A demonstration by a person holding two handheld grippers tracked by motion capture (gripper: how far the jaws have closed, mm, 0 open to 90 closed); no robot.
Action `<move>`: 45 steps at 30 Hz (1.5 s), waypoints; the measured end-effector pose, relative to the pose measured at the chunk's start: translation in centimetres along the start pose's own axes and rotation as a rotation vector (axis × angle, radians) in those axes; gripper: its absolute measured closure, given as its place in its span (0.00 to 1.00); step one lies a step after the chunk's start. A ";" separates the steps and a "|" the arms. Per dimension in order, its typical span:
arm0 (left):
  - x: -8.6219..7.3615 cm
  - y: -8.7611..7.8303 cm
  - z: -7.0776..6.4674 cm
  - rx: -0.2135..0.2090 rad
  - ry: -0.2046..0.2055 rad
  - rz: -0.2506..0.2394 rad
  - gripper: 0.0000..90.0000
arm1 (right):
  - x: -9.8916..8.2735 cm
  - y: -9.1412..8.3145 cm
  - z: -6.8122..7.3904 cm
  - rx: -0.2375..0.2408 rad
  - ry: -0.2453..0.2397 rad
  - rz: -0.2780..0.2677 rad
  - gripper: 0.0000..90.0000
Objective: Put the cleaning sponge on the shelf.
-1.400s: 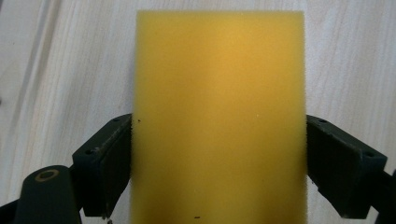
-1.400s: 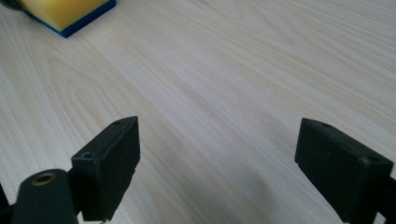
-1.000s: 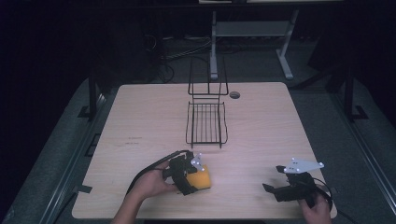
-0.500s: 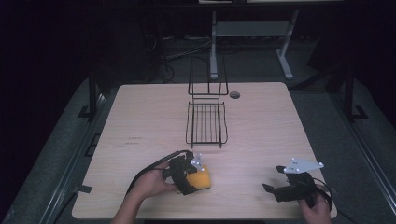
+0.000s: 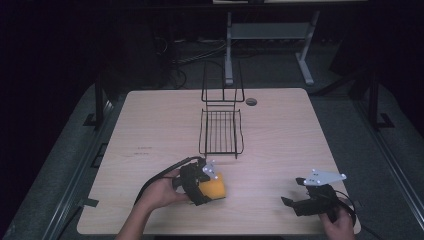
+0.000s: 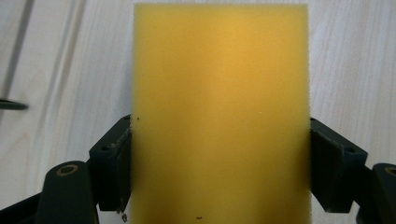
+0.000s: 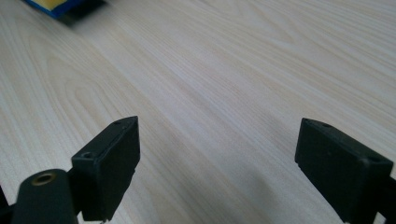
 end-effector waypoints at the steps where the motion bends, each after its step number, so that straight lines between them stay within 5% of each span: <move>1: 0.1 -0.1 0.1 -0.001 -0.002 -0.002 0.24 | 0.0 0.0 0.0 -0.002 -0.003 0.001 0.15; 45: 3.0 -3.5 4.7 -0.029 0.031 -0.011 0.24 | -0.5 0.0 -0.4 -0.002 0.021 0.013 0.15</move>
Point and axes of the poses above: each handheld gripper's, and its own axes: y roughly forward along the jaws, x roughly out of its top, z roughly to its left, the point moved 9 cm from there along y, roughly forward along the jaws, and after that the axes turned 10 degrees about z, right-handed, at the moved point
